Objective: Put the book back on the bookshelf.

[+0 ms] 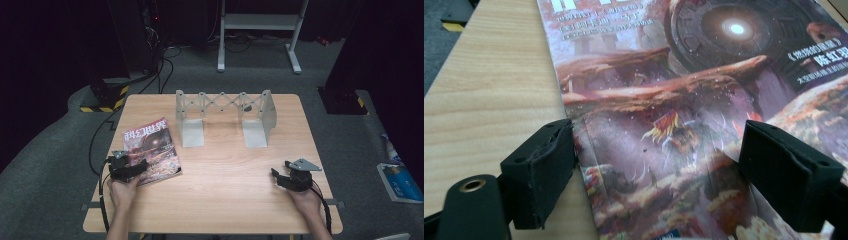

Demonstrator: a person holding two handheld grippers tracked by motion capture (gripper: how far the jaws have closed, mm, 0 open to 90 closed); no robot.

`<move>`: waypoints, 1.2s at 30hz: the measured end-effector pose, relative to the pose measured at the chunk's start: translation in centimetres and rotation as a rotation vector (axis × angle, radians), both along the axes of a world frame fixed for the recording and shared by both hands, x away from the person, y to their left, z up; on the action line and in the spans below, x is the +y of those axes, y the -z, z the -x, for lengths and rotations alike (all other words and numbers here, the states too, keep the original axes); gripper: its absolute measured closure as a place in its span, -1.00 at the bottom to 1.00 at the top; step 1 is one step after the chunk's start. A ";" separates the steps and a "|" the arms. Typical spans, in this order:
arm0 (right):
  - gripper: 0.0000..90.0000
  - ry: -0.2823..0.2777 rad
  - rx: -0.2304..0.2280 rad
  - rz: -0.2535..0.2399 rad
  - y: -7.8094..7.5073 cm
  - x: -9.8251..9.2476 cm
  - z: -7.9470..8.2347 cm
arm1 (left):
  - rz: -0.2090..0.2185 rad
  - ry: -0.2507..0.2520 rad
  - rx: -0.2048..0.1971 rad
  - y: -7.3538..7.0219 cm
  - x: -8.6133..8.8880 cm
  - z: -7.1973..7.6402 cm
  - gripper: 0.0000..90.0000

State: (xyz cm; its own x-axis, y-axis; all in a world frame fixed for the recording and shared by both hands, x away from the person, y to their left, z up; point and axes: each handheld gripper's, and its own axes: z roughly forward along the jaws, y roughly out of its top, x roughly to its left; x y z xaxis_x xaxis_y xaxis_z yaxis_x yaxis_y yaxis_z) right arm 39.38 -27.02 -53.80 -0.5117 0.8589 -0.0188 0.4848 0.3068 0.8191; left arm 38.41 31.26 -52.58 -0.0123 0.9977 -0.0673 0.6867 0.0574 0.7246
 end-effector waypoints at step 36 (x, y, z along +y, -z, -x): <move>-0.27 -0.001 -0.001 0.000 0.0 0.0 0.1 | 0.007 0.043 -0.034 0.2 -3.3 6.5 -0.53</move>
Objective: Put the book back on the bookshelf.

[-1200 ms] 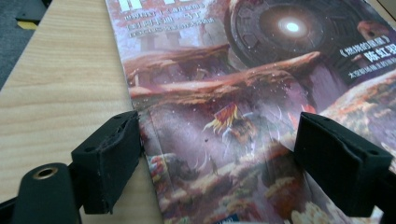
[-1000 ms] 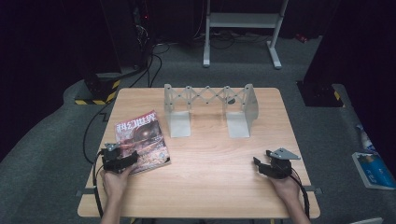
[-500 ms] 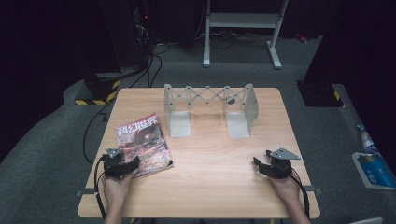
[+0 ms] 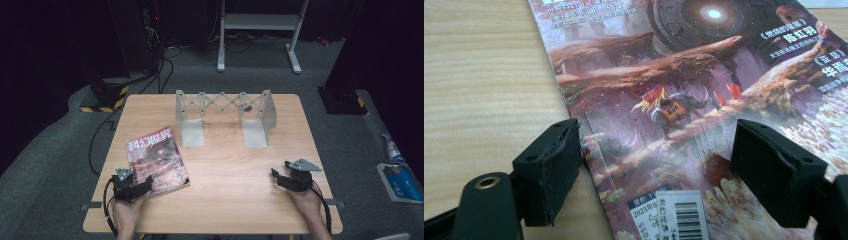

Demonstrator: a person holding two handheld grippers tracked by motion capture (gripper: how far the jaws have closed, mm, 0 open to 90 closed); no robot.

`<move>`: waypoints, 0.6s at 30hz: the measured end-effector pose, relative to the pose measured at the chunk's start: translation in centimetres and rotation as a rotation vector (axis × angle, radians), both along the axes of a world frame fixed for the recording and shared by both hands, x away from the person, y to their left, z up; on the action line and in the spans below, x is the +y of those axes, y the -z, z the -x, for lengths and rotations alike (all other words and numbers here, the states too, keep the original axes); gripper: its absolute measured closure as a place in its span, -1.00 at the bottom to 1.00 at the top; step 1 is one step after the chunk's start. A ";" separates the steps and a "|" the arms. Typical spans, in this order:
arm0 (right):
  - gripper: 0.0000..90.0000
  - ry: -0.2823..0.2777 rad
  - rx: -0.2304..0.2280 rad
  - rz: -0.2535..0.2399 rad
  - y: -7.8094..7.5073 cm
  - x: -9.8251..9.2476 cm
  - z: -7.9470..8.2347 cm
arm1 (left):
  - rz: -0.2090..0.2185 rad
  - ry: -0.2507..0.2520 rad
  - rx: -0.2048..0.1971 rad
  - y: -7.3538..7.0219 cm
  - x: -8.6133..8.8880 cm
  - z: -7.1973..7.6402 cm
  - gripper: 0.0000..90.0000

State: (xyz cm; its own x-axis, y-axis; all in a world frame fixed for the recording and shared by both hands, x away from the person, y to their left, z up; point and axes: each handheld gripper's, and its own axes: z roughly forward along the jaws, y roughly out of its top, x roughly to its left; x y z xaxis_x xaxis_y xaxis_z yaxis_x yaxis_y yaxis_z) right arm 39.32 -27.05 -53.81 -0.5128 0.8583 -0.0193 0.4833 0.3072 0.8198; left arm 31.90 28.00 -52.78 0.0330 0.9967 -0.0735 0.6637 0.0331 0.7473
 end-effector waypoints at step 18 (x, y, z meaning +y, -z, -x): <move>-0.27 0.001 0.000 0.000 0.0 0.0 0.0 | 0.007 0.019 -0.004 0.0 -1.6 3.4 -0.50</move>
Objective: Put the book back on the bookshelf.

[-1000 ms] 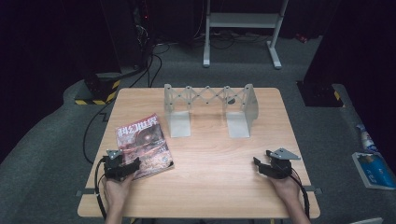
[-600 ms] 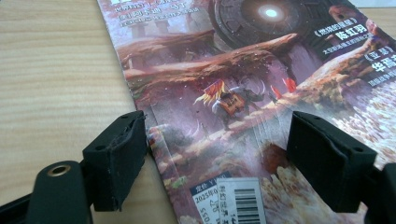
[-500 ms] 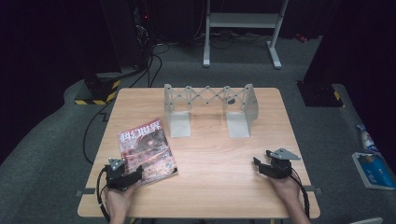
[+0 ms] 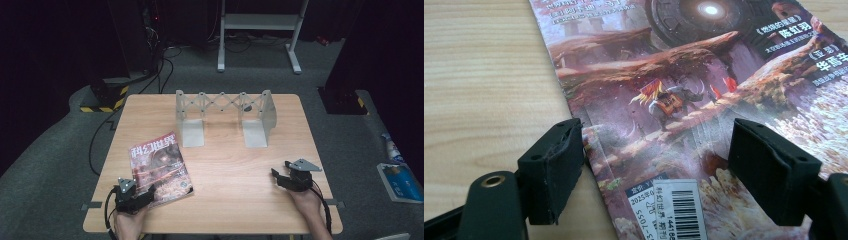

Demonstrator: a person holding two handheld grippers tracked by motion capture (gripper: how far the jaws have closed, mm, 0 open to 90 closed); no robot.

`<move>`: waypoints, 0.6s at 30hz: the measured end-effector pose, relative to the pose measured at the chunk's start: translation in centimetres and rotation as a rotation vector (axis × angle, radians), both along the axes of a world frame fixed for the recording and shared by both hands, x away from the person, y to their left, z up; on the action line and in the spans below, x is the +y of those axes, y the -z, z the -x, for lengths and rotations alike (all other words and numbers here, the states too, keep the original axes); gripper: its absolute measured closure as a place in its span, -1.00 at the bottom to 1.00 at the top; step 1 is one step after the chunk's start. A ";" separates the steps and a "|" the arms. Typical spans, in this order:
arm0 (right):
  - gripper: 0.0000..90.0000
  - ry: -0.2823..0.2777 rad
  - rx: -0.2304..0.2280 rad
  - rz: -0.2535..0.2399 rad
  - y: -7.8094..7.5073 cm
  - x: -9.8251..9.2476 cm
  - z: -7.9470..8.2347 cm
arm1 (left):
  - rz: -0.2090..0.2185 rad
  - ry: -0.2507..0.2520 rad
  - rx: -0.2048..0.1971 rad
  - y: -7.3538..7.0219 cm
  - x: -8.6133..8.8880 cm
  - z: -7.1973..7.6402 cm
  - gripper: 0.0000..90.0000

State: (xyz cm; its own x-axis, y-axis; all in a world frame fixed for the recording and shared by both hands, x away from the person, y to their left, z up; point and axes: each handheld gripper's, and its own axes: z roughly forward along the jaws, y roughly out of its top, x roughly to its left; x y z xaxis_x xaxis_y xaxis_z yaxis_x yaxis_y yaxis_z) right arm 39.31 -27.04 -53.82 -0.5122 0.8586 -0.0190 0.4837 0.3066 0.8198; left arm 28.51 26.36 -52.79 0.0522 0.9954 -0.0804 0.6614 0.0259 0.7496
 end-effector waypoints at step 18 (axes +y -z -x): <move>-0.27 0.000 0.000 0.000 0.0 0.0 0.0 | -0.003 0.047 0.020 -0.2 -1.3 3.6 -0.48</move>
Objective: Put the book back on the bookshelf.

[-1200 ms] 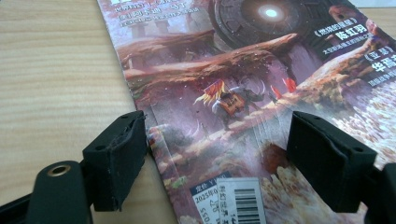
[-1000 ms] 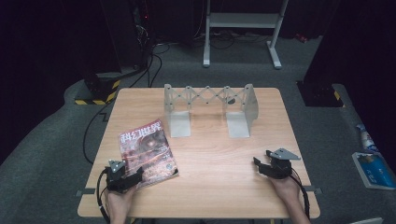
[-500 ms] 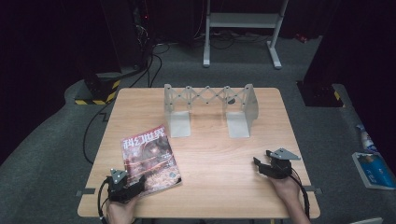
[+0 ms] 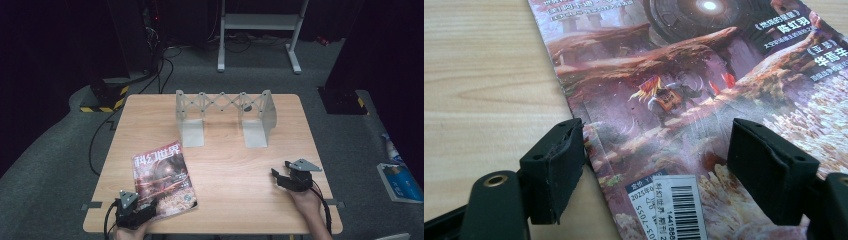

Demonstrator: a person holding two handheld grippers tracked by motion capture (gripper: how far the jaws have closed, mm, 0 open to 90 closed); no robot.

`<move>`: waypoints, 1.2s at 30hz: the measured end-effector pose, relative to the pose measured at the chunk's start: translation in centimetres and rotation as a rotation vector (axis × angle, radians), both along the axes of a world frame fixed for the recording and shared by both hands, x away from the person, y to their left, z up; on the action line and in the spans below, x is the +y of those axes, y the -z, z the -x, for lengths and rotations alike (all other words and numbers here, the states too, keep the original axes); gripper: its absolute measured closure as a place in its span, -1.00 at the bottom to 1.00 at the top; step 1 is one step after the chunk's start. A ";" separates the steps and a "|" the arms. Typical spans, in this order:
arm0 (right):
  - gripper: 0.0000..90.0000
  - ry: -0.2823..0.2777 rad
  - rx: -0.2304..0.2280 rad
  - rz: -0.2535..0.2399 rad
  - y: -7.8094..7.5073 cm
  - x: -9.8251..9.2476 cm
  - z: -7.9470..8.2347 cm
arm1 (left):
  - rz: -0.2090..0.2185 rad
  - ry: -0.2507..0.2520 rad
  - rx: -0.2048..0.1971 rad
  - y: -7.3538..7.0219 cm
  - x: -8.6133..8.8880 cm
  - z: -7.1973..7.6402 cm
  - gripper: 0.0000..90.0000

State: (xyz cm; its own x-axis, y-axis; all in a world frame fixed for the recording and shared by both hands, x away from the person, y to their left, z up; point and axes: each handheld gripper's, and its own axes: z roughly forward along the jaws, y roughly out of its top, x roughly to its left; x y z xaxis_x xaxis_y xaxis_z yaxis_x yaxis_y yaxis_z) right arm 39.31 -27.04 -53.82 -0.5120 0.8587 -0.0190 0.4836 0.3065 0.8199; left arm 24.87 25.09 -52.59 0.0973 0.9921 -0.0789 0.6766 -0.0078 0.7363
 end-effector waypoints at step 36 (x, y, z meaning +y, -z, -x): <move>-0.27 0.001 -0.001 -0.001 0.0 0.0 0.0 | -0.002 0.096 0.000 0.0 -2.2 0.9 -0.49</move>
State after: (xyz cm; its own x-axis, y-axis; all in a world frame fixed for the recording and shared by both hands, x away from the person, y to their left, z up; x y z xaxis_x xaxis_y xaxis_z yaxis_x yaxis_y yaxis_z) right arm 39.31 -27.03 -53.82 -0.5116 0.8590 -0.0189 0.4831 0.3057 0.8205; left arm 23.95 22.87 -52.56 0.1918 0.9784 -0.0770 0.6727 -0.0739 0.7362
